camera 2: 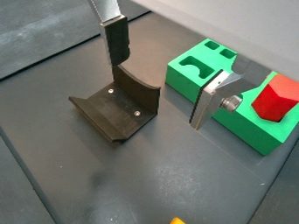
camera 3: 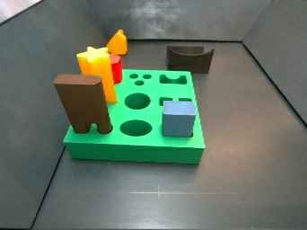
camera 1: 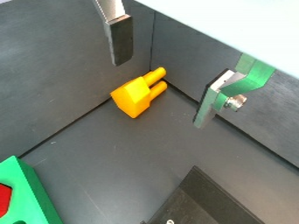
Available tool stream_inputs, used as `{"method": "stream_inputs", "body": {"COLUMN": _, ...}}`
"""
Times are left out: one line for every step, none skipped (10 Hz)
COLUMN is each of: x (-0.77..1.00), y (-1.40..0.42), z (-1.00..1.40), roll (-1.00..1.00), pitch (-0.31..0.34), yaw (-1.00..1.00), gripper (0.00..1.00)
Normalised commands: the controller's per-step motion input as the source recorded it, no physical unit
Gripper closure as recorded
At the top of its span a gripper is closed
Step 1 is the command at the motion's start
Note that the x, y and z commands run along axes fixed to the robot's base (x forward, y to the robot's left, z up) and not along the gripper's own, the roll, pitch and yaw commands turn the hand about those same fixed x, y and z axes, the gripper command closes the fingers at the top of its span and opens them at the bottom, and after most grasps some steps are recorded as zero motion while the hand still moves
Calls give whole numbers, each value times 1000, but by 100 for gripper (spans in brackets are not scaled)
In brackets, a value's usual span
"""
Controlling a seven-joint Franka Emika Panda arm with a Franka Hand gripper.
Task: Pick up the 3 prong object. Move up. Place the 3 prong object on the fixture. Regrasp the 3 prong object. Move to above the board. Insert the 3 prong object.
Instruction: Pick up the 3 prong object.
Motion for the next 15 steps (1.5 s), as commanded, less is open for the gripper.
{"method": "stream_inputs", "body": {"x": 26, "y": 0, "z": -189, "roll": 120, "pitch": 76, "yaw": -3, "gripper": 0}}
{"method": "stream_inputs", "body": {"x": -197, "y": 137, "z": -551, "roll": 79, "pitch": 0, "yaw": 0, "gripper": 0}}
{"method": "stream_inputs", "body": {"x": -369, "y": 457, "z": -623, "roll": 21, "pitch": 0, "yaw": -23, "gripper": 0}}
{"method": "stream_inputs", "body": {"x": -523, "y": 471, "z": -577, "roll": 27, "pitch": 0, "yaw": -120, "gripper": 0}}
{"method": "stream_inputs", "body": {"x": -209, "y": 283, "z": -614, "roll": 51, "pitch": 0, "yaw": 0, "gripper": 0}}
{"method": "stream_inputs", "body": {"x": -397, "y": 300, "z": -589, "roll": 0, "pitch": 0, "yaw": 0, "gripper": 0}}
{"method": "stream_inputs", "body": {"x": -366, "y": 309, "z": -600, "roll": 0, "pitch": 0, "yaw": -29, "gripper": 0}}
{"method": "stream_inputs", "body": {"x": -466, "y": 360, "z": -629, "roll": 0, "pitch": -61, "yaw": -14, "gripper": 0}}
{"method": "stream_inputs", "body": {"x": -566, "y": 354, "z": -743, "roll": 6, "pitch": -119, "yaw": -6, "gripper": 0}}
{"method": "stream_inputs", "body": {"x": -703, "y": 417, "z": -780, "roll": 26, "pitch": -150, "yaw": -6, "gripper": 0}}
{"method": "stream_inputs", "body": {"x": -637, "y": 403, "z": -566, "roll": 31, "pitch": -67, "yaw": -17, "gripper": 0}}
{"method": "stream_inputs", "body": {"x": -489, "y": 354, "z": -460, "roll": 0, "pitch": -57, "yaw": 0, "gripper": 0}}
{"method": "stream_inputs", "body": {"x": 0, "y": 57, "z": -571, "roll": -97, "pitch": -100, "yaw": 0, "gripper": 0}}
{"method": "stream_inputs", "body": {"x": 40, "y": 0, "z": -640, "roll": -131, "pitch": -100, "yaw": 0, "gripper": 0}}
{"method": "stream_inputs", "body": {"x": 0, "y": -57, "z": -591, "roll": -201, "pitch": -113, "yaw": -6, "gripper": 0}}
